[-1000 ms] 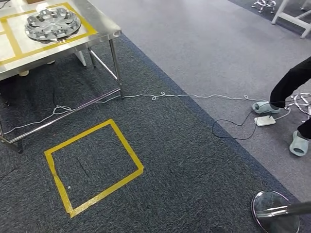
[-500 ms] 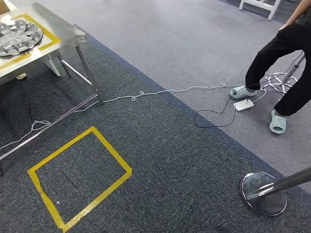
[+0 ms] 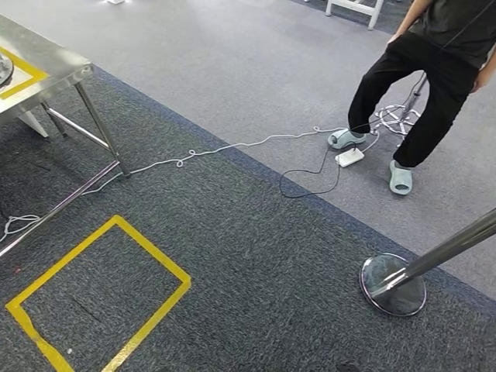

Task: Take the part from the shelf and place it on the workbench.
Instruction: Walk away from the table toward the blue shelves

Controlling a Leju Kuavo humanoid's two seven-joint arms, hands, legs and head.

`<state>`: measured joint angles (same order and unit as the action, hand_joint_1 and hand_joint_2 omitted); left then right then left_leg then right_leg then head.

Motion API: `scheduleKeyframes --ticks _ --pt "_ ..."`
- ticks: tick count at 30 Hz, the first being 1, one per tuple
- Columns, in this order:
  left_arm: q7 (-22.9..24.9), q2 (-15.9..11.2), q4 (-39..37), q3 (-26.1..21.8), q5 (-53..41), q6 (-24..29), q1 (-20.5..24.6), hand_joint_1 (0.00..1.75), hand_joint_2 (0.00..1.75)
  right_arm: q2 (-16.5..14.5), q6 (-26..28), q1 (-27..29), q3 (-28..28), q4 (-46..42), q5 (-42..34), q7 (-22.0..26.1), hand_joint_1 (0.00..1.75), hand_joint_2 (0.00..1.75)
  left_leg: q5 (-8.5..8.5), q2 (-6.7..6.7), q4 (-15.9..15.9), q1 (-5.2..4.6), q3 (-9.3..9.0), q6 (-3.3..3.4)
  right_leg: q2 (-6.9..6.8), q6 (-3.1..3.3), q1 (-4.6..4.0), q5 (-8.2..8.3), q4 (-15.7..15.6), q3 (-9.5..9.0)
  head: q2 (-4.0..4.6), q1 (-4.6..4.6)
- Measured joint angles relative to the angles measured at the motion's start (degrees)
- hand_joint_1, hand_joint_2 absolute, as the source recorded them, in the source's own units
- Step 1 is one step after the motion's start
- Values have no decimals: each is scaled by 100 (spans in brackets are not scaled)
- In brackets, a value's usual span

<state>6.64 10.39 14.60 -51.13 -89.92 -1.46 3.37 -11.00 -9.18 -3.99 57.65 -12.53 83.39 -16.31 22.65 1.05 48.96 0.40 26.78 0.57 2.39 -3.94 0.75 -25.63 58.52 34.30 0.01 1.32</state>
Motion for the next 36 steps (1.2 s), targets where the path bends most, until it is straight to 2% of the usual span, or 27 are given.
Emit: scheduleKeyframes --ticks 1,2,3,4,5,7,8,9,11,13,14,16,17,18,19,20,22,24,25,27,28,30,31,32,33,35,36 --pt "0 -1 0 -1 0 -1 -9 0 0 -2 0 -14 -1 0 -1 1 0 0 4 -74 1 -8 0 13 -104 -10 -2 -220 490 236 0 19" --pt "0 -2 0 -2 0 -3 -18 0 0 -3 0 -19 -2 -1 -1 3 0 0 9 -147 1 -17 -1 18 -155 -18 -2 -369 902 436 0 21" --pt "0 -3 0 -3 0 -7 -24 0 0 -3 0 -16 -2 -1 -1 2 0 0 14 -213 2 -22 -5 19 -179 -19 -2 -409 1124 537 -1 21" --pt "0 -3 0 -3 0 -10 -25 0 0 -3 0 -8 1 -2 -1 -1 0 0 20 -264 2 -25 -12 16 -191 -13 -3 -332 1081 505 -1 23" --pt "0 -3 0 -4 0 -13 -22 0 0 -3 1 -2 4 -2 -1 -3 0 0 28 -304 2 -26 -26 5 -201 -1 -4 -158 776 336 -1 23" --pt "0 -3 0 -4 0 -13 -15 0 0 -3 2 -9 9 -2 1 -2 0 0 56 -368 8 -37 -57 -36 -294 31 -14 212 -164 -193 0 26" --pt "0 -3 0 -4 0 -13 -12 0 0 -3 2 -20 10 -2 1 1 0 0 68 -392 14 -48 -67 -66 -333 50 -19 322 -517 -394 0 23" --pt "0 -3 0 -4 0 -13 -9 0 0 -3 1 -27 10 -1 0 3 0 0 76 -413 19 -58 -70 -94 -362 68 -28 364 -707 -501 0 14" --pt "0 -2 0 -4 0 -13 -2 0 0 -3 0 -20 10 0 -1 4 0 0 79 -451 17 -61 -72 -145 -321 117 -40 366 -753 -510 -1 -6" --pt "0 1 0 -4 0 -13 3 0 0 -3 1 -7 13 0 -1 0 0 0 199 -383 139 -45 -23 -200 -274 181 -33 381 -768 -506 -1 -16" --pt "0 1 0 -4 0 -12 3 0 0 -3 2 -12 16 -1 0 -2 0 0 362 -313 389 -38 91 -225 -254 214 -24 394 -781 -507 -1 -25" --pt "0 0 0 -4 0 -11 -8 0 0 -1 4 -30 20 -2 1 -2 0 0 802 -190 1260 -32 506 -252 -210 255 -20 408 -788 -494 0 -42" --pt "0 -1 0 -4 0 -11 -16 0 0 -1 3 -34 21 -2 0 0 0 0 961 -172 1691 -30 725 -257 -184 263 -21 409 -788 -489 0 -44" --pt "0 -1 0 -4 0 -11 -25 0 0 -1 2 -32 21 -2 -1 2 0 0 1005 -166 1949 -29 869 -259 -153 265 -21 409 -788 -487 0 -45" --pt "0 -1 0 -4 0 -11 -30 0 0 -1 1 -27 22 -2 -1 3 0 0 923 -164 1972 -28 905 -258 -122 263 -17 409 -788 -490 0 -46" --pt "0 -1 0 -4 0 -11 -32 0 0 -2 0 -23 22 -2 -1 3 0 0 733 -163 1755 -26 823 -255 -91 259 -10 409 -788 -498 0 -46" --pt "0 0 0 -4 0 -11 -27 0 0 -2 1 -23 24 -2 -1 3 0 0 259 -145 903 -17 431 -250 -28 223 3 407 -784 -515 -1 -54" --pt "0 5 0 -4 0 -11 -13 0 0 -2 1 -27 25 -2 -1 3 0 0 27 -110 229 4 127 -241 17 191 -9 394 -750 -493 -1 -66" --pt "0 7 0 -4 0 -11 -8 0 0 -1 2 -24 25 -2 0 3 0 0 8 -95 100 11 81 -240 28 223 -24 391 -734 -471 -1 -71" --pt "0 4 0 -7 0 -11 -4 0 0 -1 1 -10 25 -2 1 3 0 0 12 -88 68 -5 79 -208 26 290 -20 399 -749 -458 -1 -56" --pt "0 -2 0 -8 0 -11 -5 0 0 -2 1 -3 25 -1 1 3 0 0 23 -87 78 -27 85 -173 23 260 -5 412 -773 -467 0 -56" --pt "0 -7 0 -8 0 -11 -2 0 0 -7 0 0 25 0 1 4 0 0 24 -88 84 -60 86 -82 21 89 36 437 -832 -498 0 -57" --pt "0 -7 0 -8 0 -11 1 0 0 -9 0 1 25 1 1 4 0 0 9 -94 67 -56 76 -45 7 26 45 412 -813 -487 0 -55" --pt "0 -7 0 -8 0 -10 5 0 0 -10 0 1 25 0 1 4 0 0 -7 -102 48 -45 66 -11 -24 -10 46 324 -699 -432 0 -44" --pt "0 -7 0 -8 1 -10 8 0 0 -10 1 1 25 0 0 4 0 0 -22 -121 29 -30 56 16 -63 -27 43 168 -442 -312 0 -24" --pt "1 -9 0 -19 61 -25 4 0 0 -10 35 -4 25 -1 -22 48 0 0 -24 -178 24 -19 51 34 -138 -33 38 -254 445 113 -1 19" --pt "2 -10 0 -41 124 -44 -2 0 0 -10 77 -5 28 0 -54 99 0 0 -20 -219 24 -18 50 32 -155 -39 39 -403 873 328 -1 31"
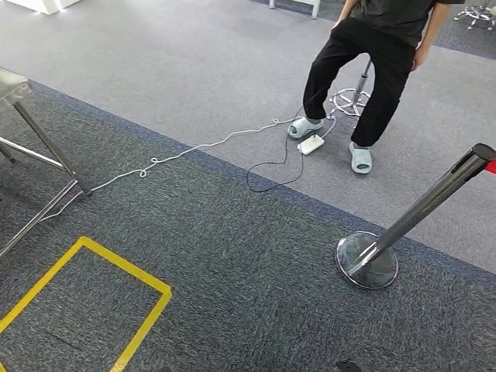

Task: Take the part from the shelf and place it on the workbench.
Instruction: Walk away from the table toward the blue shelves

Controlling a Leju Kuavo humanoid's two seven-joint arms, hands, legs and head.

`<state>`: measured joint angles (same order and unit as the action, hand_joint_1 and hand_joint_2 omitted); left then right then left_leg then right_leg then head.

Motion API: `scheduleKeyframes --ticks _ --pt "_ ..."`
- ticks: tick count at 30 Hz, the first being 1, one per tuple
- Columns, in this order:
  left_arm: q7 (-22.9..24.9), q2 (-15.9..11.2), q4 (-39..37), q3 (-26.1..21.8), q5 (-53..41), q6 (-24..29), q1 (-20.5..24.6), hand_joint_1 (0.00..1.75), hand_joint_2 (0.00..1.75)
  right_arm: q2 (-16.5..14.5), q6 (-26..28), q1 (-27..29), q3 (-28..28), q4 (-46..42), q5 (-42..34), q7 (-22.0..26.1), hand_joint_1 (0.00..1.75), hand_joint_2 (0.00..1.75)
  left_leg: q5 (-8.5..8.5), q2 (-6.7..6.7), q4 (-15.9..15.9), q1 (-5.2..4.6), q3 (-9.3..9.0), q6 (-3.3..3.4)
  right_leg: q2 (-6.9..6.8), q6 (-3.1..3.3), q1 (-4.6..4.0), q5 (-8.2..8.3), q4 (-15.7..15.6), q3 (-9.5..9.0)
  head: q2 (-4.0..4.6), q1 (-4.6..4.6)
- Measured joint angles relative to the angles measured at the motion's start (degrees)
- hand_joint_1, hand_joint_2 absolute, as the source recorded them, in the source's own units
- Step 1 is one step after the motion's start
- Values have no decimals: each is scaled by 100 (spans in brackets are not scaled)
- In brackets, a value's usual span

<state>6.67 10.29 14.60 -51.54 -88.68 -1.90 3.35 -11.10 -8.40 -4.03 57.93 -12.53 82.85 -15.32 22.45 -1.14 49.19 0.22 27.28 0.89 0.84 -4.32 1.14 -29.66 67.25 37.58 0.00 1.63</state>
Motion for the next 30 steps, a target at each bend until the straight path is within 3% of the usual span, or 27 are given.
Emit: scheduleKeyframes --ticks 1,2,3,5,7,9,11,12,14,15,16,17,18,19,21,23,25,27,29,30 --pt "2 -2 0 -32 66 -24 -7 0 0 0 51 -1 7 -1 -42 59 0 0 7 -40 0 3 -5 -8 -14 -4 2 -42 247 131 0 2" --pt "3 -5 0 -68 112 -47 -13 0 0 0 102 -1 19 -1 -90 112 0 0 18 -82 1 12 -16 -25 -32 -7 5 37 231 136 0 4" --pt "4 -9 0 -95 121 -64 -18 0 0 0 139 -6 39 -1 -139 153 0 0 36 -127 2 26 -36 -51 -67 -11 9 219 -45 4 0 4" --pt "4 -23 0 -115 66 -78 -28 0 0 -6 172 -32 86 -1 -235 212 0 0 90 -218 10 46 -98 -133 -287 -39 2 624 -952 -472 1 14" --pt "2 -40 0 -116 1 -71 -32 0 0 -22 180 -77 129 0 -324 262 0 0 133 -300 21 35 -143 -211 -437 -3 -18 789 -1496 -757 1 12" --pt "-12 -45 0 -116 -48 -47 -25 0 0 -27 184 -97 181 1 -386 286 0 0 143 -393 15 35 -168 -252 -346 92 -44 787 -1553 -760 0 -18" --pt "-30 -41 0 -114 -81 -26 -14 0 0 -18 188 -83 242 -1 -434 294 0 0 250 -343 102 67 -150 -289 -229 175 -54 803 -1564 -746 0 -39" --pt "-34 -36 0 -113 -87 -21 -11 0 0 -12 188 -85 270 -1 -458 300 0 0 410 -242 329 77 -53 -304 -169 221 -52 822 -1579 -745 0 -48" --pt "-35 -26 -1 -112 -89 -18 -14 0 0 -7 176 -96 320 -2 -524 318 0 0 857 -13 1176 77 342 -311 -42 282 -49 852 -1604 -733 0 -72" --pt "-35 -17 -1 -110 -91 -17 -20 0 0 -6 163 -101 351 -2 -566 324 0 0 1035 35 1631 75 569 -306 30 296 -50 859 -1607 -725 1 -82" --pt "-34 -9 -2 -109 -97 -18 -26 0 0 -3 148 -97 383 -2 -610 326 0 0 1104 55 1925 74 728 -299 108 299 -49 863 -1607 -720 1 -85" --pt "-32 1 -3 -107 -103 -19 -31 0 0 2 134 -89 418 -2 -651 327 0 0 1056 63 2009 75 792 -289 189 294 -45 868 -1607 -718 1 -85" --pt "-25 9 -4 -106 -106 -24 -30 0 0 8 121 -83 453 -2 -685 327 0 0 892 74 1849 78 738 -279 275 283 -38 875 -1606 -718 1 -84" --pt "-15 16 -4 -105 -104 -30 -27 0 0 14 112 -79 484 -2 -705 327 0 0 660 125 1496 83 583 -272 363 265 -25 885 -1605 -718 1 -84" --pt "0 31 -7 -105 -94 -38 -16 0 0 23 86 -87 528 -2 -724 327 0 0 269 431 632 113 198 -268 536 204 -12 901 -1583 -693 1 -94" --pt "1 40 -9 -97 -105 -28 -2 0 0 31 64 -90 539 -2 -716 323 0 0 155 647 184 124 12 -274 677 126 -1 918 -1583 -642 0 -107" --pt "-4 44 -9 -68 -121 -20 14 0 0 39 55 -59 542 -2 -703 314 0 0 140 542 133 104 -4 -232 777 45 34 947 -1613 -586 0 -113" --pt "-10 51 -9 -26 -124 -18 24 0 0 50 53 -35 544 -1 -694 308 0 0 110 393 115 90 -10 -155 564 1 30 800 -1395 -457 0 -86" --pt "-13 56 -10 0 -124 -19 15 0 0 55 53 -60 545 0 -691 308 0 0 103 221 107 58 -11 -106 174 -7 -3 366 -636 -109 0 -41" --pt "-13 56 -11 4 -124 -21 5 0 0 55 54 -75 545 0 -691 308 0 0 106 123 107 39 -11 -92 60 -11 -8 144 -160 110 0 -28"
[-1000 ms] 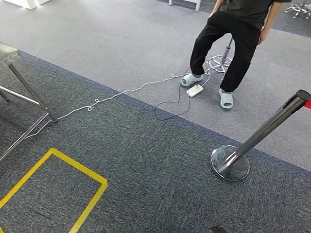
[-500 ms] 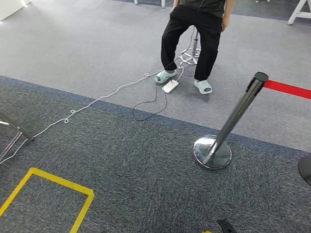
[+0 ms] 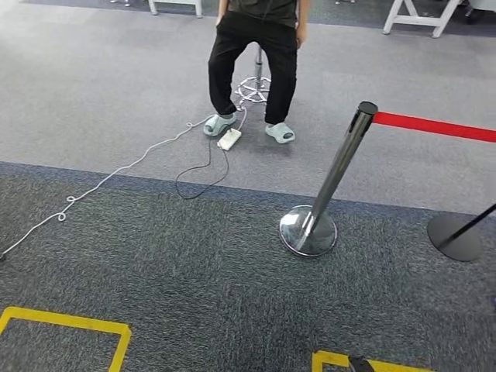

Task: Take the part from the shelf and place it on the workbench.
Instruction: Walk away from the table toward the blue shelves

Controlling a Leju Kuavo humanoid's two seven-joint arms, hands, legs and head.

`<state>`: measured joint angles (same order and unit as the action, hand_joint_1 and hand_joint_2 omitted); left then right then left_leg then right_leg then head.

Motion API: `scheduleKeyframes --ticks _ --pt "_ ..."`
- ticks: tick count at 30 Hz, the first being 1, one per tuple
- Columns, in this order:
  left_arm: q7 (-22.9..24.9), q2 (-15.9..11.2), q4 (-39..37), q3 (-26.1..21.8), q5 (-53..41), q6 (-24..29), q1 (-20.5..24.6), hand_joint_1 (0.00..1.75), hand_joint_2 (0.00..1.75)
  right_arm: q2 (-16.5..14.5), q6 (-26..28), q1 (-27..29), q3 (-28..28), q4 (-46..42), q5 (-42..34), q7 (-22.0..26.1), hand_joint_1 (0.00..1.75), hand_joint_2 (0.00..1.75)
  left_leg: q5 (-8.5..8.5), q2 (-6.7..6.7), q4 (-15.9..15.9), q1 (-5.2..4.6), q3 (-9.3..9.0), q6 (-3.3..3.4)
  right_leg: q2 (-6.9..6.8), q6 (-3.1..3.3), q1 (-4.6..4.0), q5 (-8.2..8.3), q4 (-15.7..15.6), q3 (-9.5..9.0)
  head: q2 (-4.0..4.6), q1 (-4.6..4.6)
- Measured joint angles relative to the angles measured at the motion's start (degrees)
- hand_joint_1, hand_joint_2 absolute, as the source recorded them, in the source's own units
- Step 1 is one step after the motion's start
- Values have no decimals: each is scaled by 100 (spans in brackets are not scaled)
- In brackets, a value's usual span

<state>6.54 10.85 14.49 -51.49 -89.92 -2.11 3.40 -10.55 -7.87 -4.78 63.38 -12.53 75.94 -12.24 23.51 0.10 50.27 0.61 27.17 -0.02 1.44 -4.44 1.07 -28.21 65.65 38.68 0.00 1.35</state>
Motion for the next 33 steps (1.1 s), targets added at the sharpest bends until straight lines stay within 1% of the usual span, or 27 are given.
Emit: scheduleKeyframes --ticks 1,2,3,4,6,7,8,10,11,12,13,15,16,17,18,19,20,21,22,24,25,26,28,30,31,32,33 --pt "0 1 -1 1 0 -3 -8 0 0 1 2 -6 0 0 -1 -1 0 0 4 -95 0 -14 -1 7 -57 -3 -1 -136 364 161 0 3" --pt "0 1 -2 2 0 -7 -10 0 0 3 5 0 1 -1 -1 -6 0 0 8 -181 1 -20 -3 9 -83 -2 -1 -156 510 209 0 4" --pt "0 4 -2 3 0 -10 -8 0 0 5 8 9 2 -1 2 -16 0 0 14 -256 1 -21 -9 4 -105 1 -1 -66 397 129 0 5" --pt "0 8 -2 3 0 -11 -3 0 0 7 10 15 3 -1 7 -28 0 0 23 -324 1 -17 -21 -7 -150 6 -1 109 39 -80 0 6" --pt "0 19 -3 4 0 -12 1 0 0 8 13 3 4 -1 20 -53 0 0 61 -447 9 -25 -57 -61 -404 24 -8 450 -859 -609 0 9" --pt "0 22 -3 4 0 -12 1 0 0 8 14 -8 4 -1 27 -61 0 0 75 -500 12 -35 -77 -96 -502 44 -16 551 -1154 -781 0 3" --pt "0 25 -4 4 0 -12 3 0 0 8 15 -15 3 0 33 -70 0 0 84 -551 15 -45 -91 -129 -557 68 -29 593 -1287 -856 0 -6" --pt "0 35 -4 5 0 -21 17 0 0 13 20 -9 3 -1 55 -95 0 0 88 -647 8 -40 -111 -185 -447 132 -47 615 -1298 -831 0 -24" --pt "0 43 -4 6 0 -31 28 0 0 16 24 0 3 -1 69 -109 0 0 125 -621 34 -26 -105 -210 -387 164 -45 624 -1303 -822 0 -28" --pt "0 52 -5 7 0 -43 34 0 0 23 33 2 3 -2 81 -122 0 0 227 -529 156 -15 -57 -231 -325 200 -39 637 -1313 -817 0 -32" --pt "0 59 -5 9 0 -57 35 0 0 29 45 -5 3 -2 92 -131 0 0 399 -393 430 -7 65 -248 -258 234 -31 654 -1324 -815 0 -42" --pt "4 65 -8 14 0 -75 18 0 0 40 61 -22 2 -2 102 -139 0 0 817 -142 1306 -3 484 -252 -114 281 -31 677 -1328 -791 0 -61" --pt "8 65 -9 22 0 -81 3 0 0 42 63 -24 1 -2 105 -144 0 0 948 -94 1702 -5 692 -247 -31 293 -35 684 -1328 -782 0 -66" --pt "15 65 -11 38 0 -82 -9 0 0 44 63 -17 1 -2 109 -154 0 0 963 -73 1910 -6 820 -237 53 297 -39 690 -1328 -776 0 -67" --pt "23 66 -14 62 2 -84 -18 0 0 49 63 -7 1 -2 118 -171 0 0 855 -59 1881 -5 838 -225 143 294 -39 696 -1328 -774 0 -67" --pt "28 66 -15 89 12 -82 -20 0 0 55 62 2 -1 -2 134 -192 0 0 650 -32 1622 -2 739 -212 234 284 -34 705 -1328 -774 0 -67" --pt "32 68 -15 114 27 -82 -17 0 0 62 61 6 -5 -2 157 -214 0 0 412 44 1226 5 563 -202 324 268 -26 716 -1328 -774 0 -67" --pt "33 71 -16 132 42 -82 -13 0 0 71 57 4 -11 -2 180 -232 0 0 209 186 787 15 366 -195 413 241 -27 724 -1318 -763 0 -72" --pt "33 74 -16 143 56 -82 -8 0 0 79 54 0 -18 -2 200 -243 0 0 94 311 438 28 207 -189 490 214 -26 733 -1306 -743 0 -74" --pt "24 80 -17 148 79 -79 7 0 0 92 43 12 -25 -2 221 -252 0 0 52 451 134 26 84 -158 615 138 -13 760 -1313 -692 0 -85" --pt "5 83 -17 149 100 -78 15 0 0 99 37 34 -25 -2 226 -254 0 0 53 400 117 20 83 -123 668 100 7 779 -1331 -662 0 -86" --pt "-17 87 -17 148 126 -76 23 0 0 105 31 60 -26 -2 231 -254 0 0 37 344 111 12 89 -83 653 67 18 776 -1328 -635 0 -88" --pt "-62 95 -17 146 165 -75 26 0 0 114 23 78 -26 -2 238 -235 0 0 9 201 93 6 91 -4 381 33 2 561 -1013 -459 0 -50" --pt "-65 94 -17 141 172 -69 10 0 0 113 25 43 -31 -2 248 -172 0 0 12 35 91 -23 94 38 34 21 -24 105 -182 -77 0 -10" --pt "-51 90 -17 137 168 -63 -1 0 0 113 28 27 -36 -2 253 -132 0 0 17 -58 91 -37 95 45 -38 14 -25 -84 255 119 0 -6" --pt "-37 86 -17 133 164 -55 -7 0 0 113 31 21 -40 -2 258 -95 0 0 22 -147 91 -46 93 50 -73 12 -25 -175 535 233 0 -6" --pt "-24 82 -17 130 158 -46 -8 0 0 113 33 23 -44 -2 256 -62 0 0 28 -228 92 -50 89 50 -93 16 -26 -152 580 228 0 -4"
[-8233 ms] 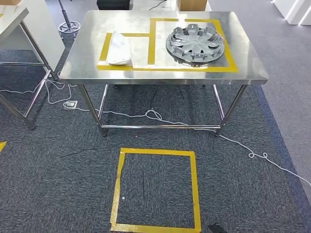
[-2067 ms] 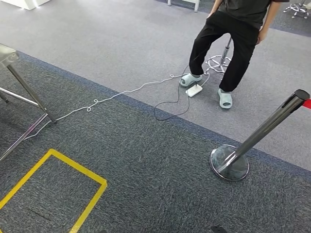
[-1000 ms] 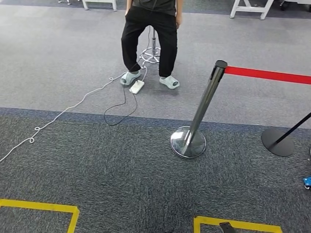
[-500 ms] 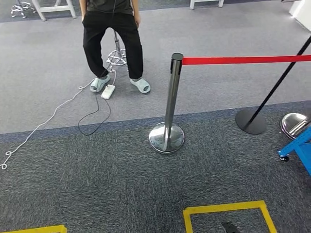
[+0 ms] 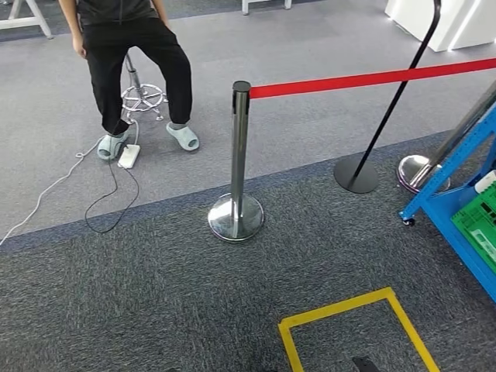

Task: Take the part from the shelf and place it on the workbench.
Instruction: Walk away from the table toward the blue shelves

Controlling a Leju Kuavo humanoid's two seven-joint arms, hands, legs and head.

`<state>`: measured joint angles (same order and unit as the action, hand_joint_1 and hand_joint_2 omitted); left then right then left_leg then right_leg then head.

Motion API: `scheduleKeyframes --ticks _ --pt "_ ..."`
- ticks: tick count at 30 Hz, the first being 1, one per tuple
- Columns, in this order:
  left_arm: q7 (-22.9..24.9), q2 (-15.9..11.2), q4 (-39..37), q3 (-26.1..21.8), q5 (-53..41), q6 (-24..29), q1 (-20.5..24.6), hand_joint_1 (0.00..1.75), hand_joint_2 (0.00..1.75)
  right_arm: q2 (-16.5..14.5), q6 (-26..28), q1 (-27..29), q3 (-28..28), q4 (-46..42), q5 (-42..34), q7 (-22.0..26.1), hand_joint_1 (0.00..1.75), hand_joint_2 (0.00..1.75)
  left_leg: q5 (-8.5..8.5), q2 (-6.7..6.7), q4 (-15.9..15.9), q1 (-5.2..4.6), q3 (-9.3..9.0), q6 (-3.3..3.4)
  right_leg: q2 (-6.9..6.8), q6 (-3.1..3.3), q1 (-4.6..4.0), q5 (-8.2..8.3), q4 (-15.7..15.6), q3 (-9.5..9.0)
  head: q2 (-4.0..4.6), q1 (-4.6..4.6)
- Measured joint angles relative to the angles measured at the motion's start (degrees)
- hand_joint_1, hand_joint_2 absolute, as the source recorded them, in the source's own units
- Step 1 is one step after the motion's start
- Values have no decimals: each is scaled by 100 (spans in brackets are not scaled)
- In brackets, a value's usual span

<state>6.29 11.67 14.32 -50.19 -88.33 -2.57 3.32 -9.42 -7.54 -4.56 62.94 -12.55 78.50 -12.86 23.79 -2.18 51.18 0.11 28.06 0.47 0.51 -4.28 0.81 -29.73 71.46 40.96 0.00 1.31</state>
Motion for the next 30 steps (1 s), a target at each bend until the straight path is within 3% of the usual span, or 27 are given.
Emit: scheduleKeyframes --ticks 1,2,4,6,8,10,12,13,14,15,16,17,19,21,23,25,27,29,30 --pt "6 -2 0 -2 -4 7 3 0 0 0 1 3 -1 0 -13 34 0 0 8 -69 0 0 -10 -7 -27 8 -1 129 -223 -140 0 0" --pt "4 -2 0 -4 -8 11 6 0 0 -1 2 0 -1 0 -29 72 0 0 19 -134 0 0 -27 -21 -102 22 -6 318 -647 -391 0 2" --pt "-9 -5 0 -6 -13 14 5 0 0 -3 2 -31 0 1 -64 145 0 0 56 -251 10 -21 -63 -77 -357 72 -38 620 -1496 -895 0 -3" --pt "-21 -13 0 -7 -14 19 9 0 0 -5 4 -54 -1 2 -72 184 0 0 79 -357 18 -38 -88 -134 -454 132 -75 711 -1804 -1068 0 -19" --pt "-24 -18 0 -9 -10 43 28 0 0 -7 5 -43 -2 2 -62 213 0 0 99 -430 16 -22 -108 -190 -320 193 -76 728 -1811 -1040 0 -28" --pt "-24 -22 0 -21 6 79 42 0 0 -7 3 -44 -6 2 -41 239 0 0 292 -237 261 -1 -15 -248 -192 259 -50 756 -1843 -1043 0 -45" --pt "-24 -26 0 -49 21 106 36 0 0 -7 -2 -77 -14 2 -26 250 0 0 693 60 1033 12 347 -280 -52 304 -30 780 -1857 -1041 0 -74" --pt "-24 -26 0 -68 28 119 25 0 0 -6 -5 -91 -18 2 -23 249 0 0 865 125 1481 14 575 -286 25 315 -28 786 -1857 -1034 0 -82" --pt "-24 -26 0 -86 37 131 14 0 0 -7 -9 -96 -20 3 -23 245 0 0 946 153 1808 15 756 -289 109 320 -27 789 -1856 -1030 0 -85" --pt "-24 -26 0 -102 46 143 6 0 0 -7 -15 -92 -21 3 -27 240 0 0 902 165 1919 17 844 -288 197 318 -24 793 -1856 -1030 0 -85" --pt "-24 -26 0 -114 46 156 2 0 0 -7 -18 -88 -20 4 -36 236 0 0 738 180 1779 22 810 -285 288 311 -18 799 -1855 -1032 0 -85" --pt "-25 -25 0 -120 27 171 5 0 0 -6 -22 -86 -19 4 -57 237 0 0 502 230 1433 35 668 -285 380 296 -7 804 -1853 -1033 0 -85" --pt "-26 -2 0 -123 -51 214 18 0 0 1 -40 -97 -15 4 -141 259 0 0 113 480 565 88 282 -294 560 237 5 813 -1831 -1012 0 -93" --pt "-22 41 0 -122 -113 281 39 0 0 11 -75 -100 -8 4 -239 291 0 0 19 652 130 109 93 -267 705 156 15 830 -1828 -957 0 -104" --pt "-16 79 0 -120 -129 340 62 0 0 17 -108 -60 -2 5 -286 307 0 0 17 572 92 86 88 -184 792 78 45 857 -1864 -904 0 -103" --pt "-11 99 0 -119 -138 366 71 0 0 19 -124 -26 2 12 -296 295 0 0 -6 444 74 72 83 -90 547 35 45 734 -1695 -803 0 -76" --pt "-8 105 0 -123 -119 372 61 0 0 16 -115 -50 4 22 -274 260 0 0 -11 295 65 45 81 -28 150 21 26 337 -1003 -491 0 -40" --pt "-5 106 0 -145 -52 373 41 0 0 12 -75 -78 2 30 -212 233 0 0 0 126 66 14 80 -3 13 9 24 -48 -121 -86 0 -27" --pt "4 107 0 -161 -35 374 35 0 0 11 -52 -74 0 32 -178 226 0 0 7 46 67 5 76 1 1 11 23 -95 90 0 0 -27"
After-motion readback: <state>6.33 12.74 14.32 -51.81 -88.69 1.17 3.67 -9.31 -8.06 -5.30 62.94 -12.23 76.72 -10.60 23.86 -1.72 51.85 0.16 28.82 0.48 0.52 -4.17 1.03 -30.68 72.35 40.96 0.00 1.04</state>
